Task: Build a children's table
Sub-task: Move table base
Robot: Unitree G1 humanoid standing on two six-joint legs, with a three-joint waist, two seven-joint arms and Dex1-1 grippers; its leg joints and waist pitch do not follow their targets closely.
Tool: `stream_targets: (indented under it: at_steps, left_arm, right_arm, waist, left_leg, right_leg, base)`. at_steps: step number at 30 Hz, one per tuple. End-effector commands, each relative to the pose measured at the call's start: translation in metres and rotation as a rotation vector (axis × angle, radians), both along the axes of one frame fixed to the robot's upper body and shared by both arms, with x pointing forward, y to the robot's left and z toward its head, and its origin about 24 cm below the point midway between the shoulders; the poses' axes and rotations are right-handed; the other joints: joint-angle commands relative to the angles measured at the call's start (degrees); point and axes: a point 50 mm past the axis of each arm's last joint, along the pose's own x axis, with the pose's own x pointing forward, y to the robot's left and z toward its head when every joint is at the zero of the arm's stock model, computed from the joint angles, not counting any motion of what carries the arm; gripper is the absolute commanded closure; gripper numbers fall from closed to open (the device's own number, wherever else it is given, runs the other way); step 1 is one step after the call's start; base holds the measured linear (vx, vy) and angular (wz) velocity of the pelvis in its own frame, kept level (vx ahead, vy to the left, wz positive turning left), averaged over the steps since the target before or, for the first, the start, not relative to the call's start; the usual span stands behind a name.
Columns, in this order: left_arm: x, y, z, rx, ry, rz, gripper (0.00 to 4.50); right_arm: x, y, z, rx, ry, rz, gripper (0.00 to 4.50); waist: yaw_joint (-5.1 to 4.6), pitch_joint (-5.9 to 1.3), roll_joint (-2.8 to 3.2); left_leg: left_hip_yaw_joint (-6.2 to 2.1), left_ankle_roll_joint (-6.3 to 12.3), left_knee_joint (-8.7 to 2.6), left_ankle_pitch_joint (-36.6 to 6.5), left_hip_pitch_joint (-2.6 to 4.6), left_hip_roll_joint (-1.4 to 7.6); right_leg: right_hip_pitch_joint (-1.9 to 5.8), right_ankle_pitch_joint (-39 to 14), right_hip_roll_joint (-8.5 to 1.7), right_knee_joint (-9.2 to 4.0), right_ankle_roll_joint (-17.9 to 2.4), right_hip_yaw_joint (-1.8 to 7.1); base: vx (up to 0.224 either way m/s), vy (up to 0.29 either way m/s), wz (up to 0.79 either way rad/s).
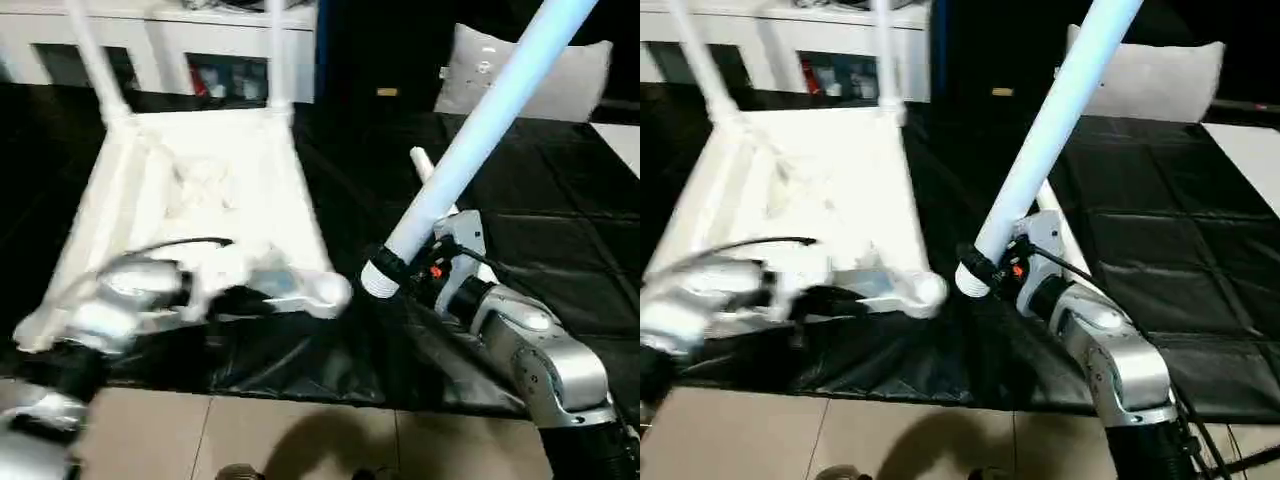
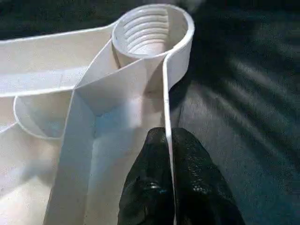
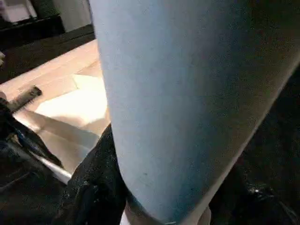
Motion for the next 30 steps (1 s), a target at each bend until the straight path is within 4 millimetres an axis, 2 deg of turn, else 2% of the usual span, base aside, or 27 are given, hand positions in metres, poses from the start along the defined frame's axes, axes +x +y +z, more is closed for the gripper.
stream_targets:
  at_steps: [1, 2, 3, 4, 5, 7, 10, 12, 17, 20, 23, 26, 27, 28, 30]
  left_arm:
    - [-0.005, -0.029, 0.001, -0.035, -0.026, -0.127, 4.50]
    - [-0.005, -0.031, 0.001, -0.039, -0.026, -0.131, 4.50]
    - [-0.007, -0.040, 0.000, -0.063, -0.030, -0.159, 4.50]
    - [-0.009, -0.050, 0.000, -0.090, -0.046, -0.191, 4.50]
    - [-0.012, -0.062, -0.001, -0.124, -0.063, -0.227, 4.50]
    - [-0.014, -0.067, -0.002, -0.136, -0.068, -0.239, 4.50]
    - [-0.014, -0.065, -0.008, -0.098, -0.072, -0.217, 4.50]
    - [-0.007, -0.058, -0.012, -0.033, -0.112, -0.158, 4.50]
    - [-0.001, -0.043, -0.013, -0.039, -0.073, -0.049, 4.50]
    - [-0.008, -0.039, -0.009, -0.083, 0.005, -0.057, 4.50]
    - [-0.012, -0.039, -0.009, -0.087, 0.018, -0.072, 4.50]
    - [-0.014, -0.038, -0.011, -0.073, 0.012, -0.076, 4.50]
    - [-0.014, -0.038, -0.011, -0.071, 0.012, -0.076, 4.50]
    - [-0.014, -0.037, -0.011, -0.058, 0.004, -0.073, 4.50]
    - [-0.014, -0.034, -0.012, -0.019, -0.016, -0.073, 4.50]
  right_arm:
    - [0.002, 0.002, 0.009, 0.004, -0.037, 0.016, 2.59]
    - [0.002, 0.002, 0.009, 0.004, -0.038, 0.016, 2.59]
    - [0.002, 0.002, 0.009, 0.003, -0.039, 0.016, 2.59]
    - [0.001, 0.002, 0.009, 0.003, -0.040, 0.016, 2.59]
    - [0.000, 0.001, 0.009, 0.001, -0.041, 0.015, 2.59]
    - [0.000, 0.000, 0.008, -0.001, -0.042, 0.013, 2.59]
    - [-0.001, 0.000, 0.008, -0.004, -0.041, 0.012, 2.59]
    - [-0.001, 0.000, 0.007, -0.006, -0.039, 0.012, 2.59]
    - [-0.002, 0.001, 0.005, -0.026, -0.012, 0.032, 2.59]
    - [0.000, 0.001, 0.007, -0.052, -0.005, 0.054, 2.59]
    - [0.001, 0.001, 0.007, -0.058, 0.003, 0.065, 2.59]
    - [0.002, 0.001, 0.005, -0.079, 0.026, 0.082, 2.59]
    - [0.003, 0.001, 0.004, -0.082, 0.029, 0.084, 2.59]
    - [0.003, 0.001, 0.003, -0.085, 0.042, 0.091, 2.59]
    - [0.004, 0.000, 0.003, -0.072, 0.067, 0.110, 2.59]
  waist:
    - [-0.13, -4.07, 0.53]
    - [0.04, -4.08, 0.52]
    - [0.16, -4.07, 0.44]
    - [0.42, -4.05, 0.83]
    - [0.57, -4.11, 0.73]
    - [0.95, -4.07, 0.65]
    - [1.18, -4.17, 0.67]
    - [0.97, -4.13, 0.79]
    - [0.19, -3.94, 0.69]
    - [-0.65, -4.00, 0.34]
    - [-0.98, -4.11, 0.46]
    - [-1.25, -4.42, 0.61]
    - [-1.32, -4.41, 0.59]
    - [-1.23, -4.42, 0.92]
    - [-1.28, -4.26, 0.91]
  left_leg:
    - [0.53, 0.20, -4.31, -6.2, -0.04, 2.40]
    - [0.51, 0.29, -4.27, -6.1, 0.01, 2.40]
    - [0.65, 0.53, -4.32, -6.2, -0.09, 2.37]
    - [0.68, 0.69, -4.31, -6.5, -0.02, 2.40]
    - [0.79, 0.83, -4.31, -6.8, -0.01, 2.42]
    - [1.03, 1.08, -4.27, -7.3, 0.08, 2.35]
    - [1.19, 1.37, -4.36, -7.8, -0.04, 2.23]
    - [1.07, 1.23, -4.52, -9.0, -0.23, 2.26]
    - [0.94, 0.99, -4.71, -11.3, -0.22, 2.00]
    - [0.79, 1.32, -4.73, -10.4, -0.83, 1.93]
    - [0.86, 1.85, -4.57, -9.0, -0.77, 1.98]
    - [1.06, 2.76, -4.32, -5.7, -0.80, 2.03]
    - [1.09, 2.89, -4.30, -5.6, -0.82, 1.99]
    - [1.15, 2.98, -4.23, -5.6, -0.76, 1.98]
    - [1.15, 2.80, -4.30, -6.5, -0.84, 1.94]
  right_leg:
    - [3.57, -12.2, -4.60, -3.92, -9.7, 3.30]
    - [3.52, -11.8, -4.65, -3.82, -9.9, 3.25]
    - [3.60, -11.9, -4.63, -3.83, -9.8, 3.24]
    - [3.48, -12.5, -4.70, -3.91, -9.7, 3.22]
    - [3.54, -13.1, -4.69, -4.02, -9.3, 3.22]
    - [3.33, -14.7, -4.72, -4.19, -8.7, 3.25]
    - [3.28, -17.6, -4.76, -4.39, -7.2, 3.13]
    - [3.30, -19.5, -4.74, -4.64, -6.2, 2.95]
    - [3.00, -25.8, -4.87, -5.44, -3.9, 2.74]
    - [3.36, -26.1, -4.93, -5.35, -3.6, 2.63]
    - [3.15, -23.1, -4.78, -5.06, -4.6, 2.73]
    - [3.28, -14.7, -4.49, -4.18, -7.6, 2.77]
    - [3.35, -14.1, -4.45, -4.11, -8.0, 2.75]
    - [3.36, -13.6, -4.53, -4.15, -8.4, 2.77]
    - [3.49, -15.1, -4.54, -4.34, -8.3, 2.76]
  base:
    - [0.000, 0.000, 0.00]
    - [0.000, 0.000, 0.00]
    - [0.000, 0.000, 0.00]
    - [0.000, 0.000, 0.00]
    - [0.000, 0.000, 0.00]
    - [0.000, 0.000, 0.00]
    - [0.000, 0.000, 0.00]
    - [0.000, 0.000, 0.00]
    - [0.000, 0.000, 0.00]
    - [0.000, 0.000, 0.00]
    - [0.000, 0.000, 0.00]
    - [0.000, 0.000, 0.00]
    - [0.000, 0.000, 0.00]
    - [0.000, 0.000, 0.00]
    - [0.000, 0.000, 0.00]
